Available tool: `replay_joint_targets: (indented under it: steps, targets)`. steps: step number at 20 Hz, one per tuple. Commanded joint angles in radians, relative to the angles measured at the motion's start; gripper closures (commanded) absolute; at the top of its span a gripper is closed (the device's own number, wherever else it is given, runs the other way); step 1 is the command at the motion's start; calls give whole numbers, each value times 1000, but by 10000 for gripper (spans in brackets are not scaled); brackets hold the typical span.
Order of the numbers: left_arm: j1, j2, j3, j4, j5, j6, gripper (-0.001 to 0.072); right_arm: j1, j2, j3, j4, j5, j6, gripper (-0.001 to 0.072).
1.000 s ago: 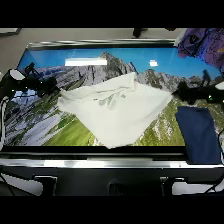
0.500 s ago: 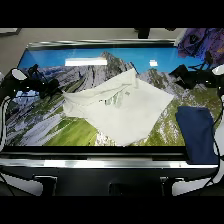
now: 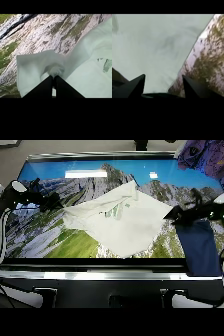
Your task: Fold the clothes and pants, and hang the long-sleeved shirts on hangers.
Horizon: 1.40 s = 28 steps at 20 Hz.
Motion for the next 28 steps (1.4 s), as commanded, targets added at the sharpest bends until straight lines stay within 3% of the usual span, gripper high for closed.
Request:
replay_joint_targets:
  steps: [1, 6, 13, 15, 17, 18, 23, 28]
  targets:
    - [-1, 0, 0, 0, -8, 0, 688, 44, 195, -430, 101, -126, -25, 67]
    - [-1, -1, 0, 0, -7, 0, 688, 210, 346, -763, 175, -357, 46, 68]
    - [-1, -1, 0, 0, -6, 0, 688, 383, 342, -780, 223, -654, 170, 107]
    - [-1, -1, 0, 0, -6, 0, 688, 393, 342, -780, 280, -704, 166, 292]
    - [0, -1, 0, 0, -6, 0, 688, 393, 343, -771, 319, -720, 132, 612]
    - [0, 2, 1, -5, -9, 0, 689, 391, 344, -754, 333, -712, 100, 681]
    - [2, 79, 82, -72, -16, 0, 689, 390, 383, -407, 279, -587, 29, 685]
    - [78, 246, 275, -72, -14, 0, 688, 390, 387, 187, -19, -460, 172, 685]
